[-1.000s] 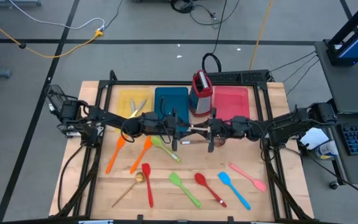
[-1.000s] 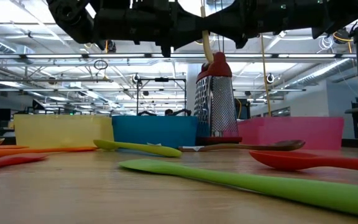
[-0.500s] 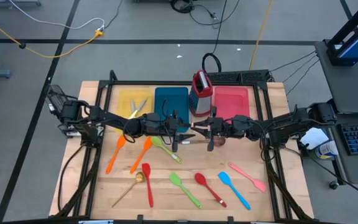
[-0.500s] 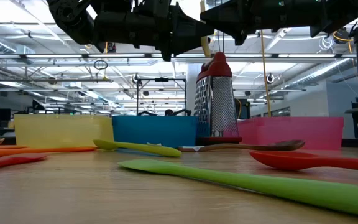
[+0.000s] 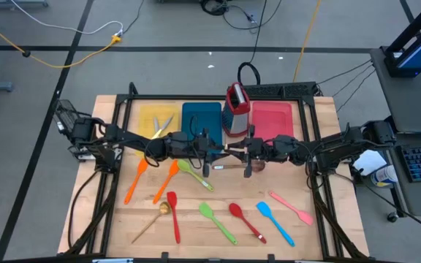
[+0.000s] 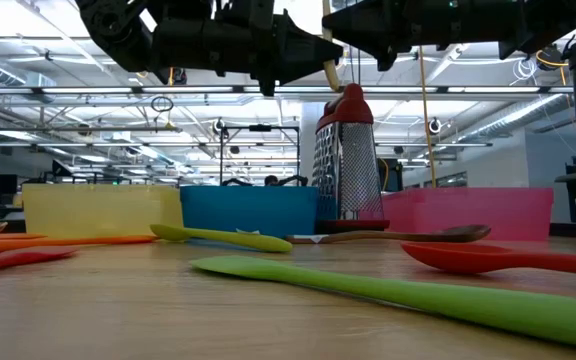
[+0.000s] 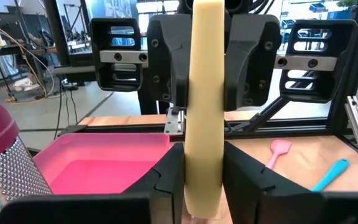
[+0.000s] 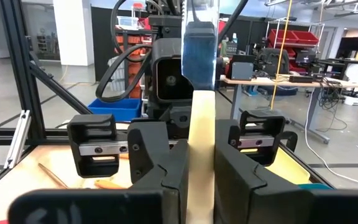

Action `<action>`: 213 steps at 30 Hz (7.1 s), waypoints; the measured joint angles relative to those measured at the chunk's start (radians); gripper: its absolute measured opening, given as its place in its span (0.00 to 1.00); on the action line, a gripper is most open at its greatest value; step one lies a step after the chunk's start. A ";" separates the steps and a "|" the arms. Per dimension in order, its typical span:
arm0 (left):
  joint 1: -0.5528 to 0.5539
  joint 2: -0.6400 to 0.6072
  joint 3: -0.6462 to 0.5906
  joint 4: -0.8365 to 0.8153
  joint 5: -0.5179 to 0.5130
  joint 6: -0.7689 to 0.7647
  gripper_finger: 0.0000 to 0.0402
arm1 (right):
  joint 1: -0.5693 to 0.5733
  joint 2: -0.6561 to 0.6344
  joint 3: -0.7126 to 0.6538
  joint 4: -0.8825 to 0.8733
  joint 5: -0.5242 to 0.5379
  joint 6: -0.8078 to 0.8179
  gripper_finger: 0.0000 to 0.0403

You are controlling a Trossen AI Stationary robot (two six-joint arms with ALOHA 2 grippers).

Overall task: Pick & Place Kitchen Items
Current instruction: Put the yellow table knife into the yellow bin, then put the wooden serving spoon into the blue bin

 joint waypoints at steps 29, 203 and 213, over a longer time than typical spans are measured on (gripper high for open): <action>0.006 -0.203 -0.002 -0.623 -0.293 -0.154 0.21 | 0.020 -0.005 -0.001 -0.360 0.161 0.031 0.42; -0.024 -0.457 -0.064 -1.115 -0.293 -0.267 0.33 | 0.035 -0.001 -0.006 -0.584 0.082 0.173 0.52; -0.054 -0.457 -0.064 -1.115 -0.294 -0.267 0.33 | 0.035 0.020 -0.109 -0.487 0.057 0.170 0.52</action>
